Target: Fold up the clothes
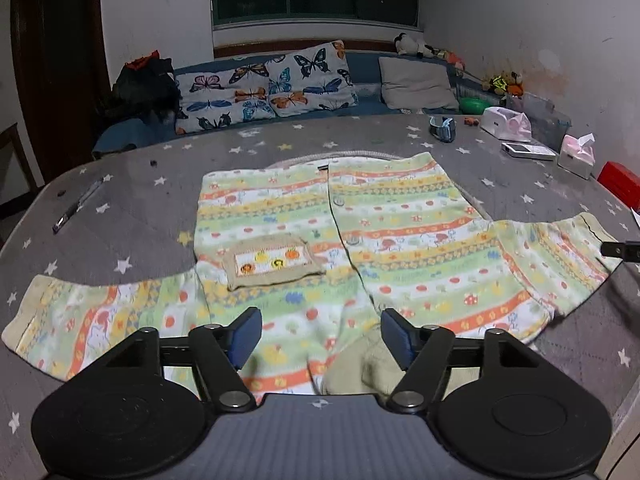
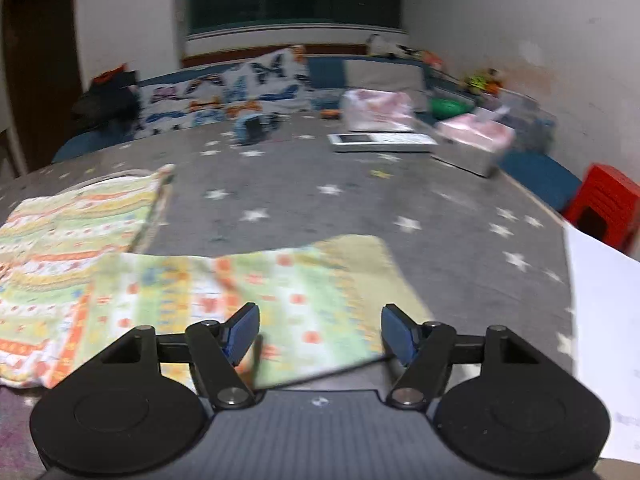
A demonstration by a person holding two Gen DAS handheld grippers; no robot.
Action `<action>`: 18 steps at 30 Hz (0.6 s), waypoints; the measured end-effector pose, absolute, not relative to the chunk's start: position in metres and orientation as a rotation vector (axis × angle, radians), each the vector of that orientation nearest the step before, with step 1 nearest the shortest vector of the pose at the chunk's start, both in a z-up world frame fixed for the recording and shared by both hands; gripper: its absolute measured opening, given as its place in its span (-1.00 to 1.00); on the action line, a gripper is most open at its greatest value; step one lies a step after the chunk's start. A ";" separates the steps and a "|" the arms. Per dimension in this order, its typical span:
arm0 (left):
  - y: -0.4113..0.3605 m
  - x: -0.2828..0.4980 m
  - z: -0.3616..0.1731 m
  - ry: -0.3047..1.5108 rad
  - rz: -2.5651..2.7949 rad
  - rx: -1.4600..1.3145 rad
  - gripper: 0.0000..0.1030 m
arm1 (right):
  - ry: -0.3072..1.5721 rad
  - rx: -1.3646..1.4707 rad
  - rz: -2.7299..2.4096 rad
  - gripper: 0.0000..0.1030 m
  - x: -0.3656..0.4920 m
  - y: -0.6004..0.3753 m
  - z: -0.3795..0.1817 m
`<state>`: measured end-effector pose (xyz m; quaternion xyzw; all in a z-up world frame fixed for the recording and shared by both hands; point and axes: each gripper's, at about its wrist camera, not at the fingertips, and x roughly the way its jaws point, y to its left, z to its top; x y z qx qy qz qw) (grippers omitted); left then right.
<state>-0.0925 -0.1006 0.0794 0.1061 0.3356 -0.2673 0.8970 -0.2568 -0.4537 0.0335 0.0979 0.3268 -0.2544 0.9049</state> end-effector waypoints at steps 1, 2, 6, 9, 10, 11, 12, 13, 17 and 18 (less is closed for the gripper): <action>-0.102 -0.092 0.080 0.694 -0.549 0.222 0.39 | 0.676 0.209 -0.543 0.26 -0.262 -0.459 0.032; -0.104 -0.092 0.081 0.693 -0.545 0.225 0.43 | 0.676 0.220 -0.555 0.25 -0.265 -0.463 0.031; -0.109 -0.094 0.083 0.689 -0.549 0.233 0.48 | 0.671 0.265 -0.593 0.20 -0.274 -0.476 0.025; -0.112 -0.097 0.082 0.689 -0.555 0.248 0.53 | 0.664 0.279 -0.609 0.17 -0.277 -0.481 0.022; -0.113 -0.098 0.081 0.690 -0.556 0.254 0.56 | 0.663 0.278 -0.609 0.16 -0.276 -0.481 0.022; -0.115 -0.099 0.080 0.693 -0.555 0.258 0.56 | 0.663 0.274 -0.610 0.15 -0.275 -0.480 0.022; -0.116 -0.099 0.079 0.697 -0.553 0.263 0.56 | 0.663 0.269 -0.612 0.13 -0.275 -0.479 0.022; -0.117 -0.099 0.078 0.701 -0.554 0.263 0.56 | 0.663 0.258 -0.616 0.04 -0.273 -0.478 0.021; -0.119 -0.099 0.075 0.715 -0.554 0.259 0.56 | 0.658 0.240 -0.626 -0.35 -0.270 -0.475 0.021; -0.119 -0.099 0.075 0.715 -0.552 0.260 0.56 | 0.655 0.249 -0.621 -0.55 -0.270 -0.476 0.022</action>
